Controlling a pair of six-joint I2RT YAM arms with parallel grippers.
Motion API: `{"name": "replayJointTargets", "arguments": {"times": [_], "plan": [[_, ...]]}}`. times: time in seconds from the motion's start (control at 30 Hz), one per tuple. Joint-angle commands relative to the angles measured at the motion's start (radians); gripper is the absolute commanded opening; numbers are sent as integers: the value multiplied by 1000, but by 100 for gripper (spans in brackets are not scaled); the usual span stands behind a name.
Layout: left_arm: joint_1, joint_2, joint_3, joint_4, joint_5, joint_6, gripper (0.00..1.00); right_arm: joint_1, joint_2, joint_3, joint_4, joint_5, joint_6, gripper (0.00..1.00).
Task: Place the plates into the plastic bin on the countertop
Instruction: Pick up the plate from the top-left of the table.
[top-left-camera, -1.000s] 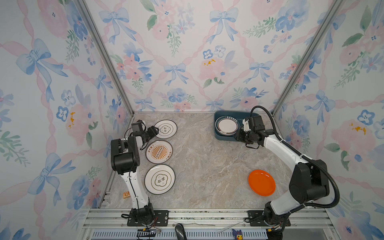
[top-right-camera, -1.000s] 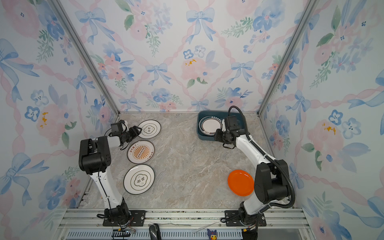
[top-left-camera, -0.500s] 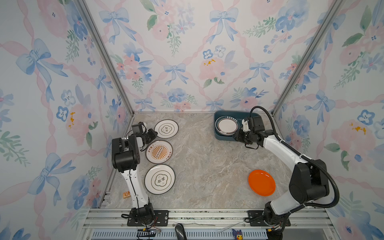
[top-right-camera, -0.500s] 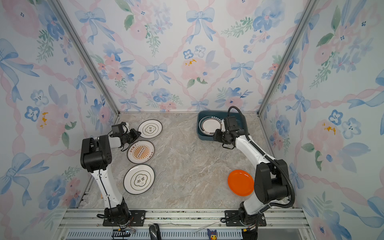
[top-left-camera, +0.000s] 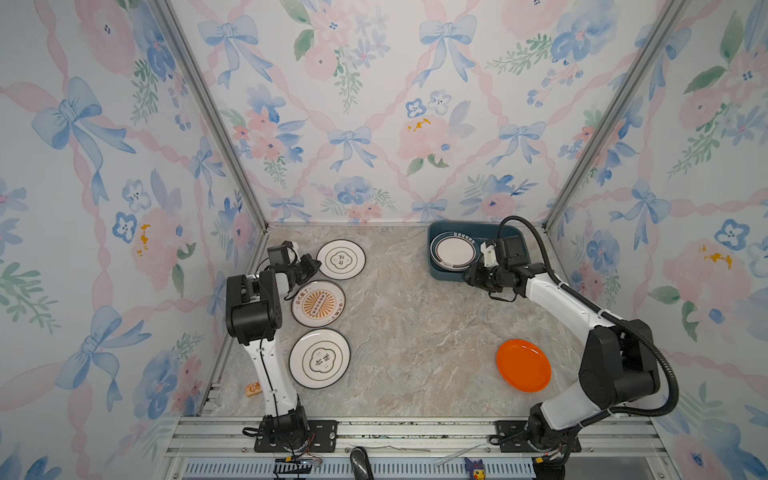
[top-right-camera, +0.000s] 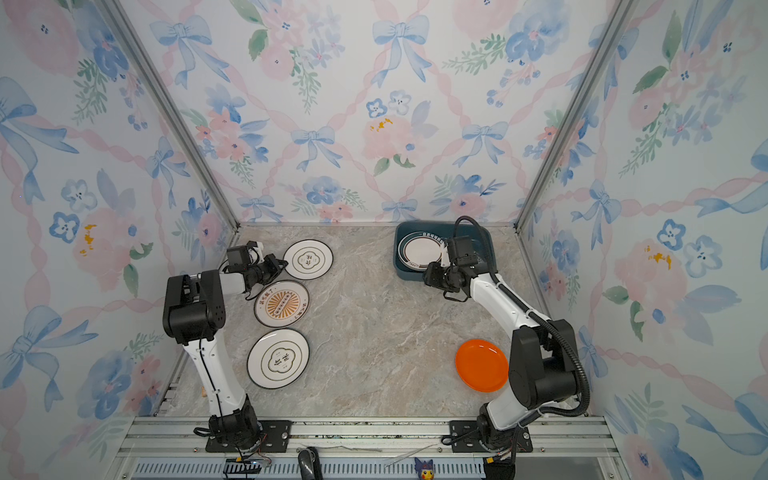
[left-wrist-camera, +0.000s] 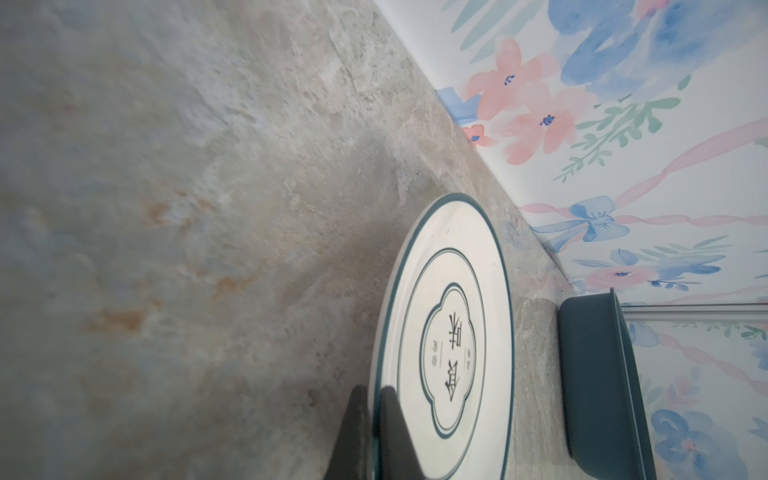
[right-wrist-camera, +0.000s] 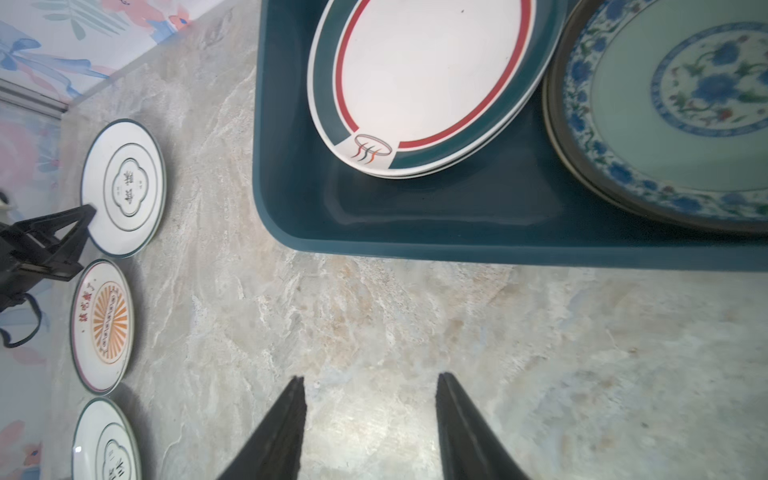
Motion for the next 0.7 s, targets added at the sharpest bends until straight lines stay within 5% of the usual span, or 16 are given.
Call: {"name": "replayJointTargets", "arguments": {"times": [0.0,0.3,0.67], "plan": [[-50,-54,-2,-44,13,14,0,16,-58,-25,80,-113,27,52],[-178,-217,-31,-44,60,-15,0,71,-70,-6,194,-271,83,75],[-271,-476,-171,-44,142,-42,0,117,-8,-3,323,-363,145,76]]}}
